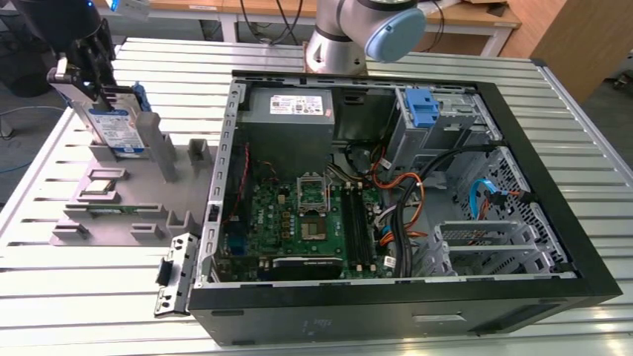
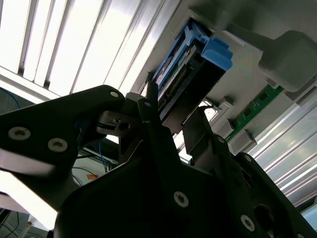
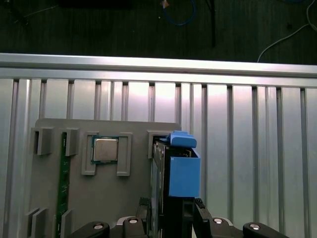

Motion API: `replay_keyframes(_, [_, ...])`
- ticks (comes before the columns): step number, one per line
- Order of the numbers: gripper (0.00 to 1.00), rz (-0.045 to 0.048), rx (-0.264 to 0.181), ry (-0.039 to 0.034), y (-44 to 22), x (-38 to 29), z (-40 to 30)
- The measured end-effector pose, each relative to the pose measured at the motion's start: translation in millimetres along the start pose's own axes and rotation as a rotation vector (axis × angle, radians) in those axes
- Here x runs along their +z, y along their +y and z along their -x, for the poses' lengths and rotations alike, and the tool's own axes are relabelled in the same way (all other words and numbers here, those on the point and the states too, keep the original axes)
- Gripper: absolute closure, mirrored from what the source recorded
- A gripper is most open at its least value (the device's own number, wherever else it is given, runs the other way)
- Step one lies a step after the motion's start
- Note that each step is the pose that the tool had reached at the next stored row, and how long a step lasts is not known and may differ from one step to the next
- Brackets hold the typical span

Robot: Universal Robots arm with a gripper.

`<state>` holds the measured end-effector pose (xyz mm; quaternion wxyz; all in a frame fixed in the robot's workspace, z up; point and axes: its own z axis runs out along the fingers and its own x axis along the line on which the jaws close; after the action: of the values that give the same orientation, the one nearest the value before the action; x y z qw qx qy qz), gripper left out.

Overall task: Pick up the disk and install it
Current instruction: 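Pick up the disk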

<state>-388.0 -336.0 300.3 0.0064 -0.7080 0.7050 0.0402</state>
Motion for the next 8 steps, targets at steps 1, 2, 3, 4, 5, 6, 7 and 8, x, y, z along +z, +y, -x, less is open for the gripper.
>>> replay_keyframes(1, [0.53,0.0000,0.000,0.0000,0.0,0.0,0.0])
replay_keyframes(2, [0.53,-0.0001,0.000,0.0000,0.0,0.0,0.0])
replay_keyframes(3, [0.53,-0.0001,0.000,0.0000,0.0,0.0,0.0])
replay_keyframes(4, [0.53,-0.0001,0.000,0.0001,0.0,0.0,0.0])
replay_keyframes(5, [0.55,-0.0001,0.000,0.0000,0.0,0.0,0.0])
replay_keyframes(6, [0.55,-0.0001,0.000,0.0001,0.0,0.0,0.0])
replay_keyframes(7, [0.61,0.0001,0.000,0.0003,0.0,0.0,0.0])
replay_keyframes(8, [0.61,0.0001,0.000,0.0003,0.0,-0.1,0.0])
